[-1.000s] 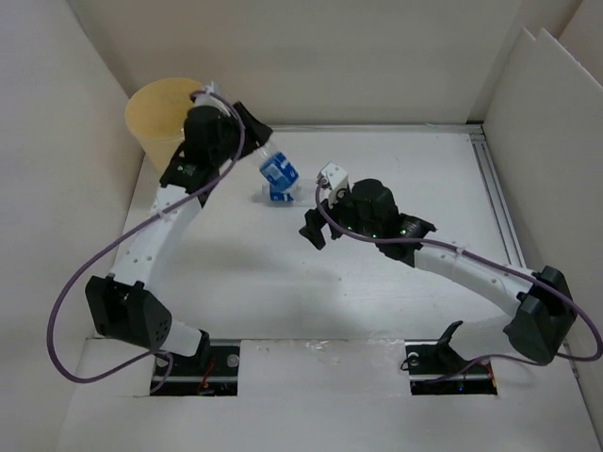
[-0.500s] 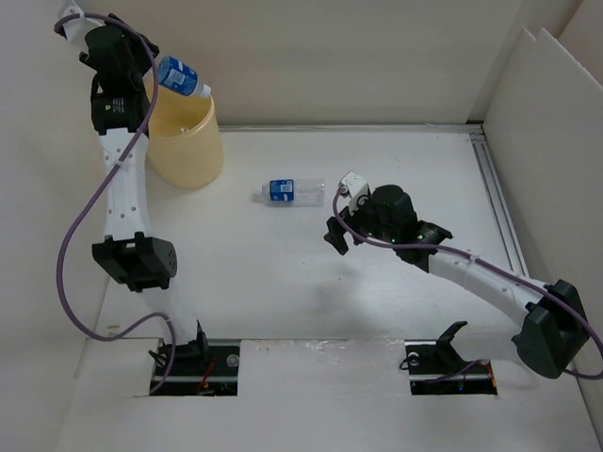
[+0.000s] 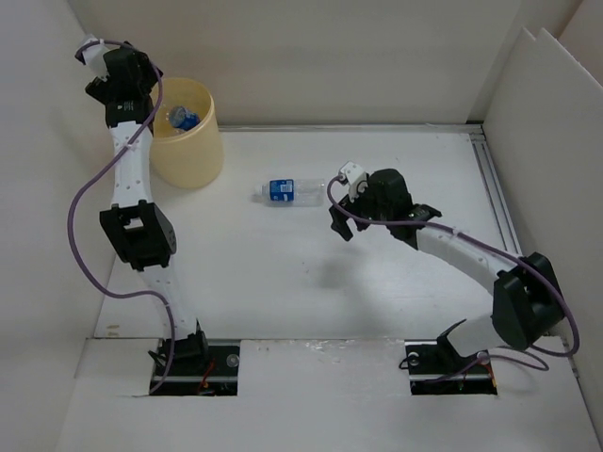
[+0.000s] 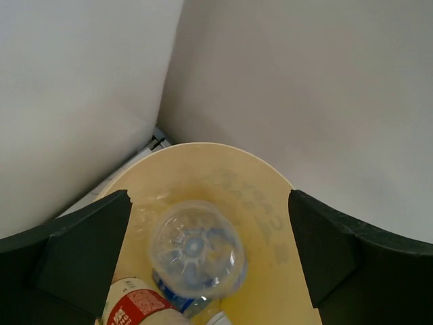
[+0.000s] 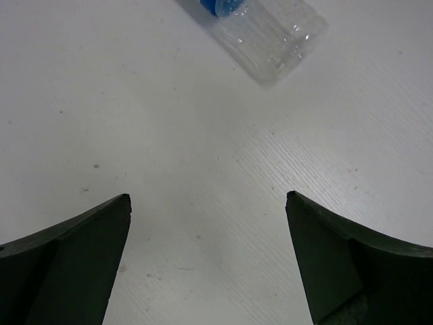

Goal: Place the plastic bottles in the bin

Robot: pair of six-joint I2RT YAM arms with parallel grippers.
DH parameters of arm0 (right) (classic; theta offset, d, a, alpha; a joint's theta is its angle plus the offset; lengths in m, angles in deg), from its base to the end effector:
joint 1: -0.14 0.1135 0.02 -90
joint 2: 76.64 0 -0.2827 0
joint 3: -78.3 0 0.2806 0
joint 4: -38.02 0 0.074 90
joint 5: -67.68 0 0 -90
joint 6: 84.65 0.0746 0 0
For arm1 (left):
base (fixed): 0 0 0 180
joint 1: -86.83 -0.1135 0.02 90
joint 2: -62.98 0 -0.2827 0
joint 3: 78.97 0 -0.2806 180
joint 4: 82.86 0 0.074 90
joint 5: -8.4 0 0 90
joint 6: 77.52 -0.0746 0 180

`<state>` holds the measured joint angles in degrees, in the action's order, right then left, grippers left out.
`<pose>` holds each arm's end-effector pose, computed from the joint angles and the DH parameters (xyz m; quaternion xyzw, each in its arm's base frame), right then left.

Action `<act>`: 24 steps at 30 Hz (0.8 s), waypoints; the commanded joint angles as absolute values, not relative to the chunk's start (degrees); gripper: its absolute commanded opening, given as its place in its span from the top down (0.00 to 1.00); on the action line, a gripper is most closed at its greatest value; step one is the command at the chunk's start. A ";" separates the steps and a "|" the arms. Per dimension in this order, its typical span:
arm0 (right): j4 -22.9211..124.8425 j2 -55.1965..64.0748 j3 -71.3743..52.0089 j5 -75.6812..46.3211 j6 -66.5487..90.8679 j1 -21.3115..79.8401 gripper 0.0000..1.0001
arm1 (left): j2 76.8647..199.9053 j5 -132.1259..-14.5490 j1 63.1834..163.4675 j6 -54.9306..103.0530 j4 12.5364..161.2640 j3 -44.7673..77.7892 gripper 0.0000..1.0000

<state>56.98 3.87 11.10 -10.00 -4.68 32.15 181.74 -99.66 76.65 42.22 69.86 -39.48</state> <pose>0.3059 0.2100 0.2493 -0.3607 0.7942 0.1837 0.4532 0.5480 0.1219 0.4513 -0.3488 0.6513 0.0018 0.6739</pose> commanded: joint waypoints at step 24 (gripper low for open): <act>86.71 53.96 -58.78 -5.97 -36.93 30.90 0.00 | 123.75 -75.03 93.42 44.83 73.72 22.22 0.00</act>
